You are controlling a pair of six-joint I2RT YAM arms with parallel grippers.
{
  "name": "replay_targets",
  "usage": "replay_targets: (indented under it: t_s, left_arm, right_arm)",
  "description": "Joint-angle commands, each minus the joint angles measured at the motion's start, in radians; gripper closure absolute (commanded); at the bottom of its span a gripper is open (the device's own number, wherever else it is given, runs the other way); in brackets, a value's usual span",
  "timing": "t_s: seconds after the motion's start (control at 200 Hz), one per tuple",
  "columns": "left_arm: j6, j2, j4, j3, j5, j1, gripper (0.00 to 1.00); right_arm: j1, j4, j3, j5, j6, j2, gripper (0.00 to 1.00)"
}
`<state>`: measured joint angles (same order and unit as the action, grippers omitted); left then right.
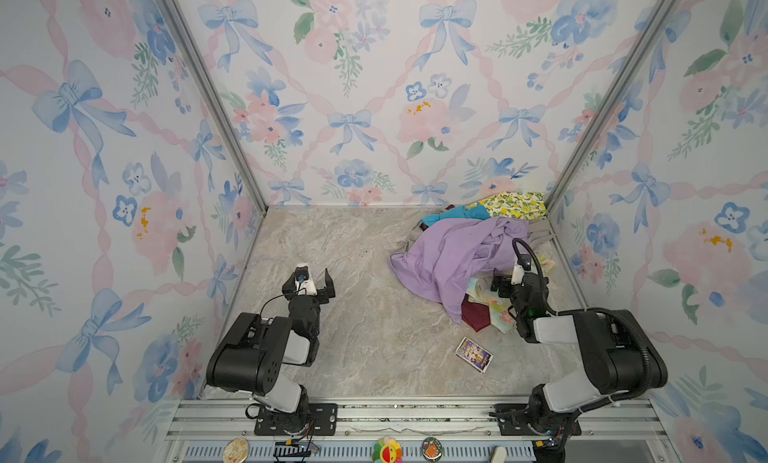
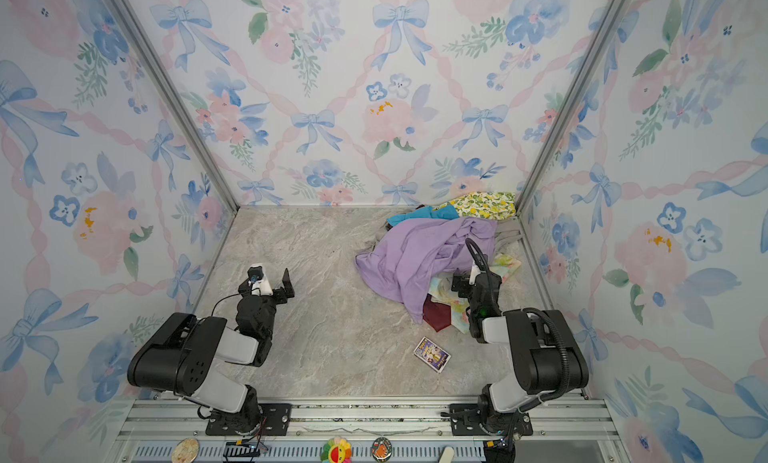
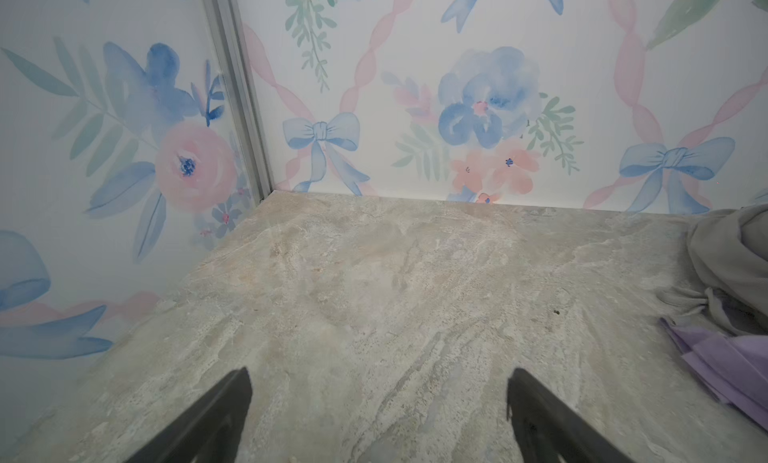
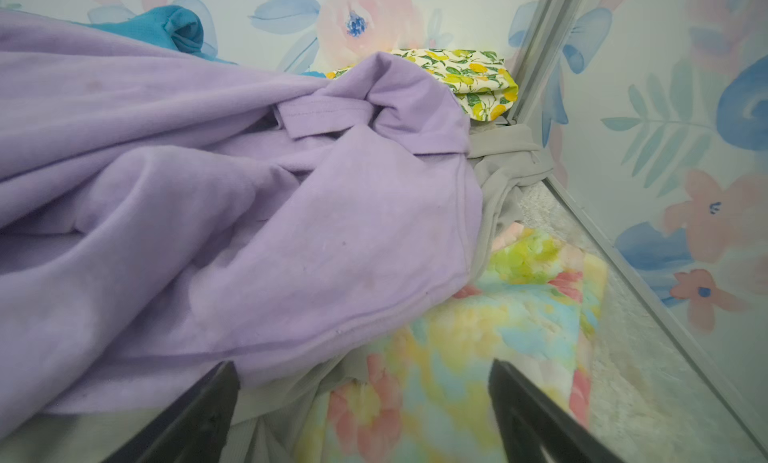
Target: Pick out a specific cloth from the pile
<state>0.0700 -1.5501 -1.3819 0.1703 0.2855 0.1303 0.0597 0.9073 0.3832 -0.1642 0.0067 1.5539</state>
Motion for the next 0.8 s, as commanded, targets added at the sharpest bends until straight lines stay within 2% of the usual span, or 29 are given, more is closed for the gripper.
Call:
replay_targets:
  t_s: [0.0,0.795]
  left_arm:
    - [-0.016,-0.006,0.012,0.013,-0.012,-0.003,0.02]
    - [-0.009,-0.006,0.029,0.02,-0.007,-0.005,0.02]
  right_arm:
    - [0.002,-0.004,0.01,0.008,-0.006,-0.006,0.03]
    - [0.0,-0.007,0.012,0.012,-0.004,-0.006,0.03]
